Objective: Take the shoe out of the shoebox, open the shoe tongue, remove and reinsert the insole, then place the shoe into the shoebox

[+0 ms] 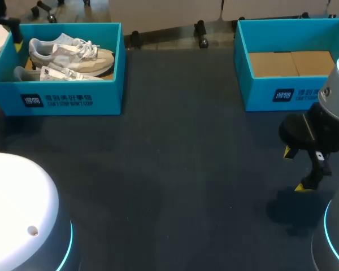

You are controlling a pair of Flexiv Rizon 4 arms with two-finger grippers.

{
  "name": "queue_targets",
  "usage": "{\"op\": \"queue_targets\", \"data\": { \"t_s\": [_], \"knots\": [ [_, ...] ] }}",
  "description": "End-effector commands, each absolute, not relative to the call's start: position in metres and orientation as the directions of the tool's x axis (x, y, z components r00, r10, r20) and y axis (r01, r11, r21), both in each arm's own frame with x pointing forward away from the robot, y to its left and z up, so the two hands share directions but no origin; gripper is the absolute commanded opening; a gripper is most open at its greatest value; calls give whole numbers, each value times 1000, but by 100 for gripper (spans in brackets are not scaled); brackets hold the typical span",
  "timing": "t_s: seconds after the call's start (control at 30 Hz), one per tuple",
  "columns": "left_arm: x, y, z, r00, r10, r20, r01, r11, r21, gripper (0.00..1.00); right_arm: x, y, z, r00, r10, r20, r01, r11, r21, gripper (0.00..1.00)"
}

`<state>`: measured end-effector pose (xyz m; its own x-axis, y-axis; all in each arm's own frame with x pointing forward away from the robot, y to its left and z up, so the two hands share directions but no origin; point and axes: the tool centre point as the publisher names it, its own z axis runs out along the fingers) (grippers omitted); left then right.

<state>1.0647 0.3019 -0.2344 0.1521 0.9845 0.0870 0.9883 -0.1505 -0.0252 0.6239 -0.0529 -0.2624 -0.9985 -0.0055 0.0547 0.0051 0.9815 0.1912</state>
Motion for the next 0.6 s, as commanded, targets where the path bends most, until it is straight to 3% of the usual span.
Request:
{"op": "queue_targets", "data": {
  "t_s": [0.03, 0.6],
  "knots": [
    [1049, 307, -238, 152, 985, 83, 988, -153, 7, 100, 624, -53, -264, -999, -6, 53, 5, 982, 190, 100],
    [1044, 295, -286, 176, 981, 79, 984, -177, 3, 100, 624, -53, -264, -999, -6, 53, 5, 982, 190, 100]
  ]
}}
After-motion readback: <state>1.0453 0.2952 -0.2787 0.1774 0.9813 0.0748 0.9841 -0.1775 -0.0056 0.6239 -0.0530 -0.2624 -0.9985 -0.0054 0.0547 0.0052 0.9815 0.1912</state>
